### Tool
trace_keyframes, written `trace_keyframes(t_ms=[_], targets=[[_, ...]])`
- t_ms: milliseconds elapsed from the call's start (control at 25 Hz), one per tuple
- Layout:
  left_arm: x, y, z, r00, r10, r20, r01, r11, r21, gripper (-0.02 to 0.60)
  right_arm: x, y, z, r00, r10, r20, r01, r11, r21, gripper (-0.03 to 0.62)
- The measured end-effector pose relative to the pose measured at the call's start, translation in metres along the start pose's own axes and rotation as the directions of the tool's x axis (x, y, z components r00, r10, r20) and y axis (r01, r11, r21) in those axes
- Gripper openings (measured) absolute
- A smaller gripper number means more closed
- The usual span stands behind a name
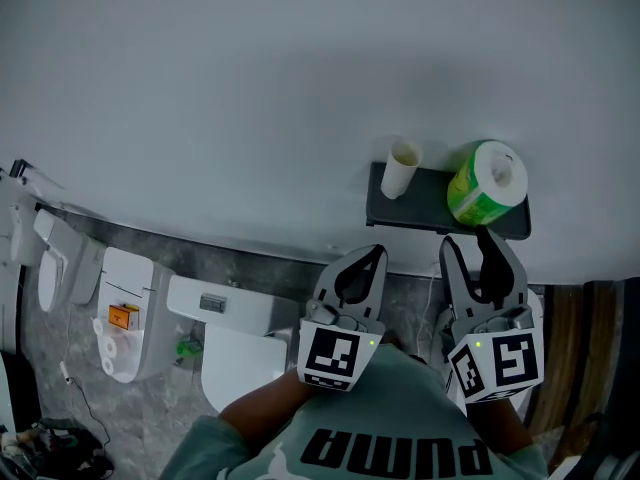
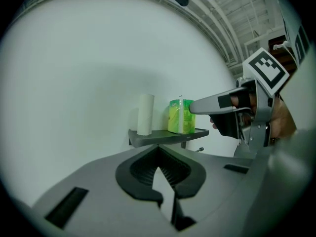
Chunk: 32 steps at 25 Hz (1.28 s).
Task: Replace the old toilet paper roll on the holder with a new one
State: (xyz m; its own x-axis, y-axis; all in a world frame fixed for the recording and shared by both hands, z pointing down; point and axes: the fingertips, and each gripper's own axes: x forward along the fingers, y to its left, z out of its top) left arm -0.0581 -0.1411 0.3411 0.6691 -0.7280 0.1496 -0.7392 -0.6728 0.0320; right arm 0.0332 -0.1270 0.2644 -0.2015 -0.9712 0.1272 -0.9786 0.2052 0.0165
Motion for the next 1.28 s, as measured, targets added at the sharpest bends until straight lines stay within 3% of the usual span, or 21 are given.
trace_keyframes(t_ms=[520, 800, 1080, 1280], targets=[[0.012, -0.044, 0.001, 0.999, -0.046, -0.019, 0.047, 0.997, 0.062, 0.003, -0.042, -0.03, -0.051, 0.998, -0.054, -0.043, 0.057, 0.996, 0.062, 0.193], [0.021, -0.059, 0.006, 0.998, -0.064, -0.008, 0.065, 0.994, 0.085, 0.003, -0.048, -0.044, -0.051, 0.998, -0.061, -0.035, 0.064, 0.996, 0.066, 0.193], [0.029, -0.06, 0.016, 0.998, -0.042, 0.038, 0.038, 0.995, 0.09, 0.005, -0.042, -0.053, -0.044, 0.999, -0.034, -0.015, 0.034, 0.998, 0.06, 0.194], [0.031, -0.056, 0.019, 0.999, -0.016, 0.041, 0.012, 0.996, 0.087, 0.005, -0.029, -0.056, -0.033, 1.0, 0.013, 0.004, -0.013, 0.998, 0.066, 0.241]])
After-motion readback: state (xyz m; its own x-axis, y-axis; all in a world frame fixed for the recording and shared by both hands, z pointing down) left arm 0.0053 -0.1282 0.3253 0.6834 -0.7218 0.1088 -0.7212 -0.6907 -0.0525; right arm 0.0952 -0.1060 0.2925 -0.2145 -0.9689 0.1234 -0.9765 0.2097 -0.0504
